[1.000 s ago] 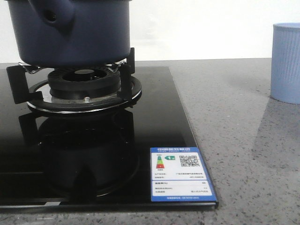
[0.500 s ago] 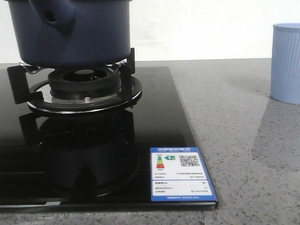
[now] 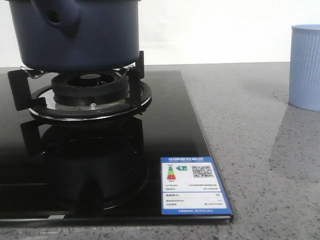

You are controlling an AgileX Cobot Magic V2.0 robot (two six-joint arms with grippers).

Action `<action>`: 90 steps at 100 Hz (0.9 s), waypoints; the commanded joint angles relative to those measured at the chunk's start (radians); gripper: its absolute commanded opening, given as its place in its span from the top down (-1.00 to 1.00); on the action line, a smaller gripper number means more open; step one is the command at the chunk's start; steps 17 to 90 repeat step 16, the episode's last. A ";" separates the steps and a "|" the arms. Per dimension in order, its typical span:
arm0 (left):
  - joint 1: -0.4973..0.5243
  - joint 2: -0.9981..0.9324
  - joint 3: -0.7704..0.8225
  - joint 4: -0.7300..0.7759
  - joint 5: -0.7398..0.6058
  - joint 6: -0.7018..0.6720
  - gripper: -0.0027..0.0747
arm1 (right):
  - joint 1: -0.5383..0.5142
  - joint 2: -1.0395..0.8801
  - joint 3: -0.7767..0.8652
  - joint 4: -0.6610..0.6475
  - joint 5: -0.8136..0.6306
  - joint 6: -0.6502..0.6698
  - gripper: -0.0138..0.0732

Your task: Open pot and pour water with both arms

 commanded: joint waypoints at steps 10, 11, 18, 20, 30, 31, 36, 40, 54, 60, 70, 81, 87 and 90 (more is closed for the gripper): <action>-0.006 -0.024 0.014 -0.001 -0.076 -0.012 0.97 | -0.004 -0.020 0.016 -0.004 -0.069 -0.011 0.78; -0.006 -0.024 0.014 -0.001 -0.076 -0.012 0.97 | -0.004 -0.020 0.016 -0.004 -0.069 -0.011 0.78; -0.006 -0.024 0.014 -0.001 -0.076 -0.012 0.97 | -0.004 -0.020 0.016 -0.004 -0.069 -0.011 0.78; -0.006 -0.024 0.014 -0.001 -0.076 -0.012 0.97 | -0.004 -0.020 0.016 -0.004 -0.069 -0.011 0.78; -0.006 -0.024 0.014 -0.001 -0.076 -0.012 0.97 | -0.004 -0.020 0.016 -0.004 -0.069 -0.011 0.78; -0.006 -0.024 0.014 -0.001 -0.076 -0.012 0.97 | -0.004 -0.020 0.016 -0.004 -0.069 -0.011 0.78; -0.006 -0.024 0.014 -0.001 -0.076 -0.012 0.97 | -0.004 -0.020 0.016 -0.004 -0.069 -0.011 0.78; -0.006 -0.024 0.014 -0.001 -0.076 -0.012 0.97 | -0.004 -0.020 0.016 -0.004 -0.069 -0.011 0.78; -0.006 -0.024 0.014 -0.001 -0.076 -0.012 0.97 | -0.004 -0.020 0.016 -0.004 -0.069 -0.011 0.78; -0.006 -0.024 0.014 -0.001 -0.076 -0.012 0.97 | -0.004 -0.020 0.016 -0.004 -0.069 -0.011 0.78; -0.006 -0.024 0.014 -0.001 -0.076 -0.012 0.97 | -0.004 -0.020 0.016 -0.004 -0.069 -0.011 0.78; -0.006 -0.024 0.014 -0.001 -0.076 -0.012 0.97 | -0.004 -0.020 0.016 -0.004 -0.069 -0.011 0.78; -0.006 -0.024 0.014 -0.001 -0.076 -0.012 0.97 | -0.004 -0.020 0.016 -0.004 -0.069 -0.011 0.78; -0.006 -0.024 0.014 -0.001 -0.076 -0.012 0.97 | -0.004 -0.020 0.016 -0.004 -0.069 -0.011 0.78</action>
